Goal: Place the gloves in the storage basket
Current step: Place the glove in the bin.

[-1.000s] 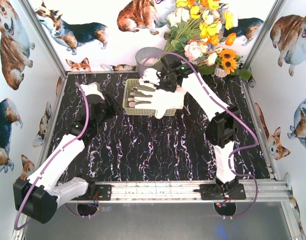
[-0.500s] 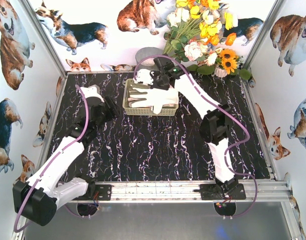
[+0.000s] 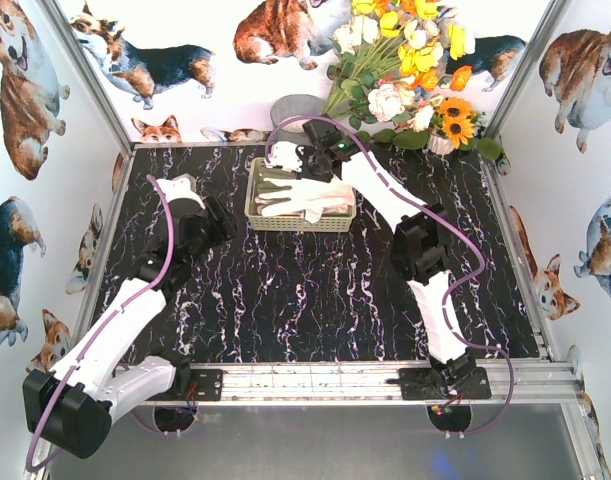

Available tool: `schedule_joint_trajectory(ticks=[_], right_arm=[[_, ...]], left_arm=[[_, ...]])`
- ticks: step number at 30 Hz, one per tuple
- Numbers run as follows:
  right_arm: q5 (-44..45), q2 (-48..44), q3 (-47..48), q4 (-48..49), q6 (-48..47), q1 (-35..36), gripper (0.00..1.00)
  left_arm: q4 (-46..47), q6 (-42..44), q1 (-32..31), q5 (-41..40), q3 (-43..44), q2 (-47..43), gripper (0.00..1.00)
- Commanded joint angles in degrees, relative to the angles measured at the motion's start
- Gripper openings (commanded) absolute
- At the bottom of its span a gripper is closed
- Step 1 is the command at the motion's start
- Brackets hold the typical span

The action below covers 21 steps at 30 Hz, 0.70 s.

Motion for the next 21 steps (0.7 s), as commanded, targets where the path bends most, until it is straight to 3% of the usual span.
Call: schedule_joint_trajectory(ticks=[1,14,21], right_arm=[[0.4,2.1,3.4,6.3,2.2,0.1,0.0],[2.0,5.8,2.8,11.6,7.4,0.1,0.0],[3.3,4.3,1.9,14.8,9.6,0.2,0.29]], left_arm=[[-0.7,-0.5,0.7,-0.3,-0.4,-1.0,0.58],[-1.6,-0.7,0.7,-0.6,-0.8,-1.9,0.58],[-2.2,-0.8,0.7,-0.8,-0.7,-2.6,0.59]])
